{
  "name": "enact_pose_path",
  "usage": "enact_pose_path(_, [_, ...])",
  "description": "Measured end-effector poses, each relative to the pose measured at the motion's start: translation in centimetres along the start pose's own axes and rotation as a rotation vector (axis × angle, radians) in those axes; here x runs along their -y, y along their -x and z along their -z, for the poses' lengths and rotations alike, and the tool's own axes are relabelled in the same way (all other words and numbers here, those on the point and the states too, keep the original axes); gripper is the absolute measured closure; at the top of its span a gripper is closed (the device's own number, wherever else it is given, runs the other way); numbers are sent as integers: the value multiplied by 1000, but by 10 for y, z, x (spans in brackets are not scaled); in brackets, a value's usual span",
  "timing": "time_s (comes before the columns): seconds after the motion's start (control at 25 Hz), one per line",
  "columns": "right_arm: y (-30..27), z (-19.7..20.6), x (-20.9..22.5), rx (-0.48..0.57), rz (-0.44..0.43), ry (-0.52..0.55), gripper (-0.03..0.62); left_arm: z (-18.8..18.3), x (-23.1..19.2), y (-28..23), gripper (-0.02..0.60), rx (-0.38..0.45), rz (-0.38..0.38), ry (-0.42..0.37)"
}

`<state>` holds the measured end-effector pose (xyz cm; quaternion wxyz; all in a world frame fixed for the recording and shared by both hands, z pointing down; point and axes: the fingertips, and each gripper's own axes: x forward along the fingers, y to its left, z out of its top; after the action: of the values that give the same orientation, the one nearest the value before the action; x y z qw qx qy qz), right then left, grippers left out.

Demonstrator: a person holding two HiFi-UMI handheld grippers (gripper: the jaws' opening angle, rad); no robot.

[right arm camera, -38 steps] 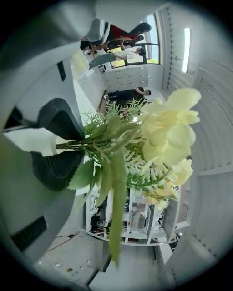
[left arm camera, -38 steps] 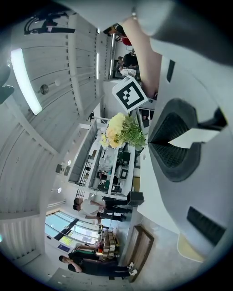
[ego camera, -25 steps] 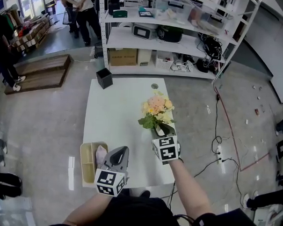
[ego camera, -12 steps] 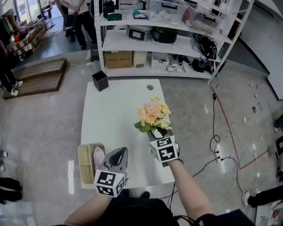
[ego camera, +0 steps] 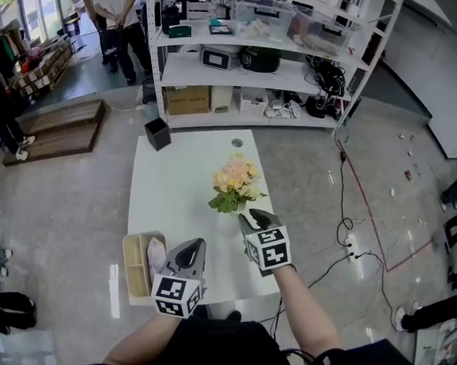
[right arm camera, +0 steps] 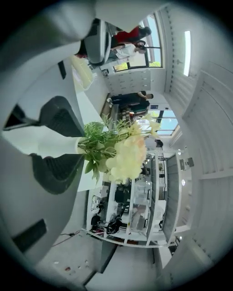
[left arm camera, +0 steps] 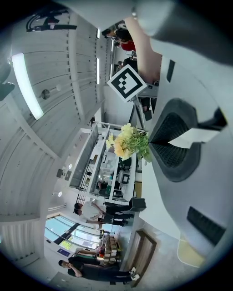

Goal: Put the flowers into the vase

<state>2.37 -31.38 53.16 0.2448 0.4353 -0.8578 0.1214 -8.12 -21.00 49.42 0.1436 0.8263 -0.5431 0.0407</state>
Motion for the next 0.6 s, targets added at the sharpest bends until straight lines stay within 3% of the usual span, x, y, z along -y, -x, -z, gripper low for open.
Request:
enact_pose_path(0.24, [61, -14, 8, 217, 73, -150, 579, -15, 12, -8, 577, 19, 14, -25])
enact_pose_path(0.6, [126, 2, 15, 380, 192, -278, 589, -29, 33, -15, 577, 48, 43, -66])
